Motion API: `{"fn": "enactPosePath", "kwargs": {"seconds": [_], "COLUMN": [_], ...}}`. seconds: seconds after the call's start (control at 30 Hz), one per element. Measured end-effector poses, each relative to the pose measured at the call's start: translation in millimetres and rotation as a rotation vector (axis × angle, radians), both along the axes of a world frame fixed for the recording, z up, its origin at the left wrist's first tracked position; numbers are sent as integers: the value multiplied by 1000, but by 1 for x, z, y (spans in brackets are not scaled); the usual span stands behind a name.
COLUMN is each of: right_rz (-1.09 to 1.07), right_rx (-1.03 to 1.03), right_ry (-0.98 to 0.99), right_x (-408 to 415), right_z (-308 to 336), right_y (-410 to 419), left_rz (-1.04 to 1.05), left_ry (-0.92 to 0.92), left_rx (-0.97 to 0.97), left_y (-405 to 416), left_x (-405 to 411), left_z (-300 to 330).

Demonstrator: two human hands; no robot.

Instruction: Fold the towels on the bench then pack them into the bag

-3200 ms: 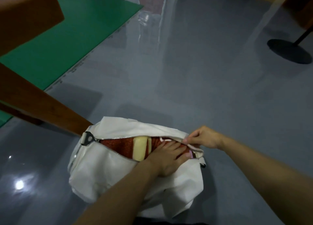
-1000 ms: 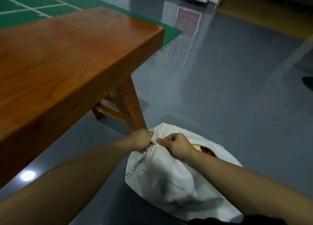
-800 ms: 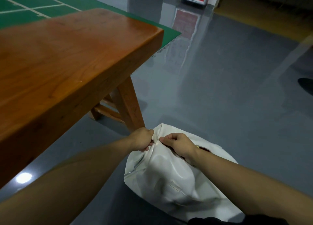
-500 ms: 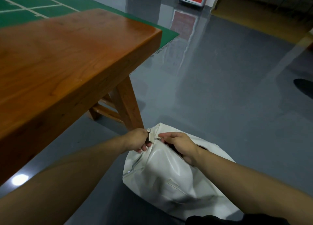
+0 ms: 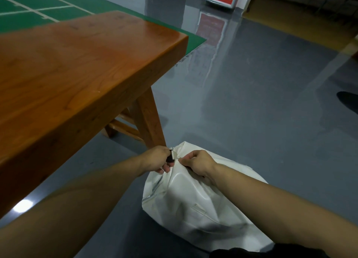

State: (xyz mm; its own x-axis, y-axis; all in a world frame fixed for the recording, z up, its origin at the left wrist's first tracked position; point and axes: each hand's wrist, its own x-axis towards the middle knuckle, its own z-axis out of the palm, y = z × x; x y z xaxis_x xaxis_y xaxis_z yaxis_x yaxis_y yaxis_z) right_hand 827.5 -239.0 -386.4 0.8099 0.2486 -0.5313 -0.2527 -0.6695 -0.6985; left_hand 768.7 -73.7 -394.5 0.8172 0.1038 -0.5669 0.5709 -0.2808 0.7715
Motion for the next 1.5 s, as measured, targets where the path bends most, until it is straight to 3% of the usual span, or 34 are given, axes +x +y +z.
{"fn": "enactPosePath", "kwargs": {"seconds": [0.13,0.3,0.4,0.6,0.77,0.93,1.17,1.37,1.5], "right_rz": [-79,9,55,146,213,174,44,-209,-307], "right_rx": [86,-3,-26,-134,-269,-275,-450,-504,-437], "right_ry": [-8,-150,-73,-30,1,36,-51,-132,-180], "right_x": [-2,5,9,17,31,43,42,28,17], "right_z": [7,11,17,29,43,59,38,30,13], "right_y": [-4,-6,-10,-21,-33,-73,-169,-291,-318], "left_rz": [2,31,54,-84,-101,-65,-40,-17,6], "left_ry": [-5,18,39,-53,-107,-98,-71,-77,-70], "left_rx": [-10,7,24,328,465,549,677,754,768], "left_y": [-2,-12,-20,-17,4,21,30,28,23], "left_x": [-1,0,4,11,13,19,21,17,15], "left_z": [2,7,9,-3,11,18,10,10,12]}}
